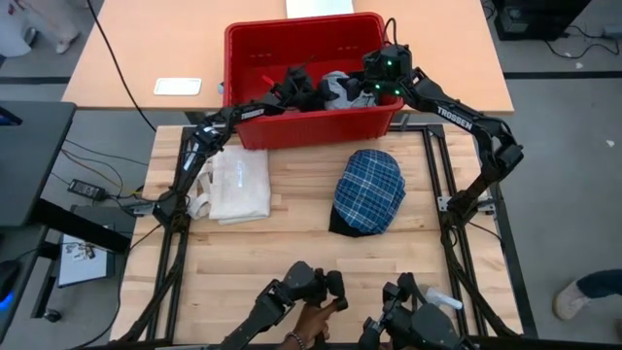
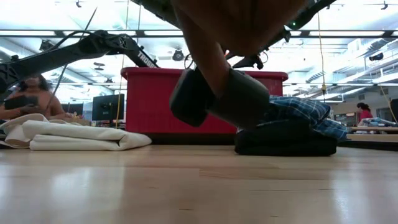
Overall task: Fold laundry
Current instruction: Remove the gray shirt from the laundry bin
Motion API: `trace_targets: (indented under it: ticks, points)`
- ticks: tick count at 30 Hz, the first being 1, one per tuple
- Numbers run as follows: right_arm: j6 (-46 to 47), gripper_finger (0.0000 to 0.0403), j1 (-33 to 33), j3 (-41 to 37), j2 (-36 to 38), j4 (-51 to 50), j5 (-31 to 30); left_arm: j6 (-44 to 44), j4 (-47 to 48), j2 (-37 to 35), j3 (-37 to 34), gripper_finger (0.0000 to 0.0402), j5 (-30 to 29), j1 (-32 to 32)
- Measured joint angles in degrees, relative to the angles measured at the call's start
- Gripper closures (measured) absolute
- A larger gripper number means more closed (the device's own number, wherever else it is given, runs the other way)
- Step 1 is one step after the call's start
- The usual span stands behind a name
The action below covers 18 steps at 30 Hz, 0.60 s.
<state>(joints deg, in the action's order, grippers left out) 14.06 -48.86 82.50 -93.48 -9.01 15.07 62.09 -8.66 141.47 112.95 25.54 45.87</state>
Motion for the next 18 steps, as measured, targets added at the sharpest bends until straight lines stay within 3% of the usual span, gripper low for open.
trace_targets:
  ticks: [5,9,13,18]
  points:
    - [1.38,0.0133,0.19,0.0,-0.01,-0.01,0.03,-0.31,-1.87,0.33,0.06,0.0097,-4.9,-0.19]
    - [1.4,0.0133,0.65,0.0,-0.01,-0.04,0.03,-3.79,-4.19,0.37,0.06,0.0143,-4.04,-0.15]
    - [1.33,0.0133,1.1,0.0,-0.01,-0.03,-0.27,-3.83,-6.77,0.37,0.06,0.0229,-2.86,-0.17]
    - [1.83,0.0133,1.14,0.0,0.0,-0.05,0.01,-3.72,-8.46,0.37,0.06,0.0365,-0.22,-0.02]
